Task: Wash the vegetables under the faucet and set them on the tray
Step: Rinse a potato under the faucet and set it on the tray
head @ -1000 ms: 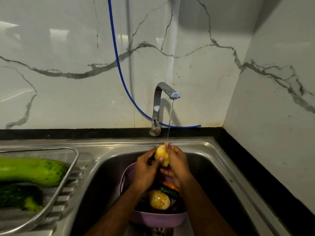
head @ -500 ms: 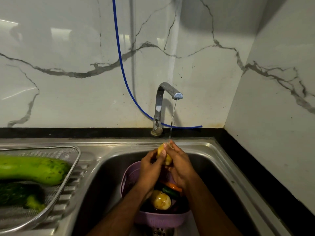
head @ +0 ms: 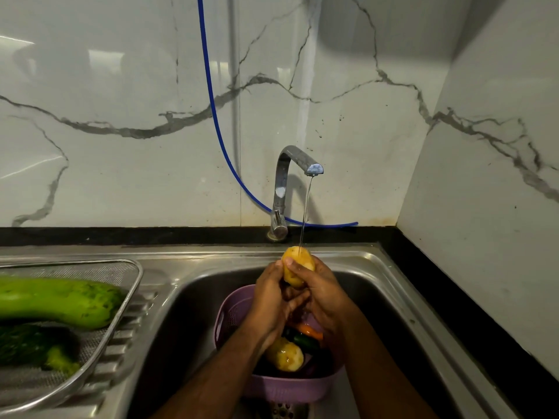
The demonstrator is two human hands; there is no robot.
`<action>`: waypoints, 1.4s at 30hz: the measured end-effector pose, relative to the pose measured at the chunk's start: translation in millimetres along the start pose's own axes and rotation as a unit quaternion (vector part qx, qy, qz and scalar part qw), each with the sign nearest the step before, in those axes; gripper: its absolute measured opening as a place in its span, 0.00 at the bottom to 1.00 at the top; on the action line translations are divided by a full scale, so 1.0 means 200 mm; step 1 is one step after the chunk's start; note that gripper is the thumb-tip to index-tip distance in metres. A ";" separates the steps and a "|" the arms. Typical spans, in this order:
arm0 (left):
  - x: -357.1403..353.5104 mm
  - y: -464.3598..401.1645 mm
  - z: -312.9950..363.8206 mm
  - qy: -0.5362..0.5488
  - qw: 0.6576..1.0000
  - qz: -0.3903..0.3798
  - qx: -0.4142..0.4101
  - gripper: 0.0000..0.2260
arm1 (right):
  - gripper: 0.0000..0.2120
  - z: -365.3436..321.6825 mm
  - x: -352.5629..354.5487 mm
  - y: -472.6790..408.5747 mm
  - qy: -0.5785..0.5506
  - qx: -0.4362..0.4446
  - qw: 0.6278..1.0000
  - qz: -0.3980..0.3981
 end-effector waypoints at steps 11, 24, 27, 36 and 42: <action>0.09 -0.03 0.04 -0.020 0.999 0.042 -0.014 0.12 | 0.12 -0.03 -0.06 0.04 -0.100 -0.011 0.995 -0.025; 0.08 -0.04 0.00 -0.036 0.999 0.026 -0.014 0.12 | 0.13 0.00 -0.06 0.04 -0.172 -0.049 0.984 -0.014; 0.09 -0.05 0.00 -0.022 0.999 0.027 -0.004 0.13 | 0.14 -0.01 -0.07 0.04 -0.189 -0.040 0.980 -0.040; 0.08 -0.04 0.01 -0.066 0.998 0.007 -0.019 0.14 | 0.14 0.01 -0.04 -0.01 -0.131 -0.007 0.989 0.074; 0.08 -0.04 0.00 -0.030 0.999 0.036 0.019 0.11 | 0.12 0.00 -0.05 0.02 -0.204 -0.051 0.977 -0.024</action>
Point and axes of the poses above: each hand's wrist, its own y-axis away from the middle knuckle, its own x-axis out of the back of the hand, z = x × y, the point moved 8 cm from there along -y, towards the middle knuckle, and after that the axes turned 14 degrees about -y, right-handed, at the moved point
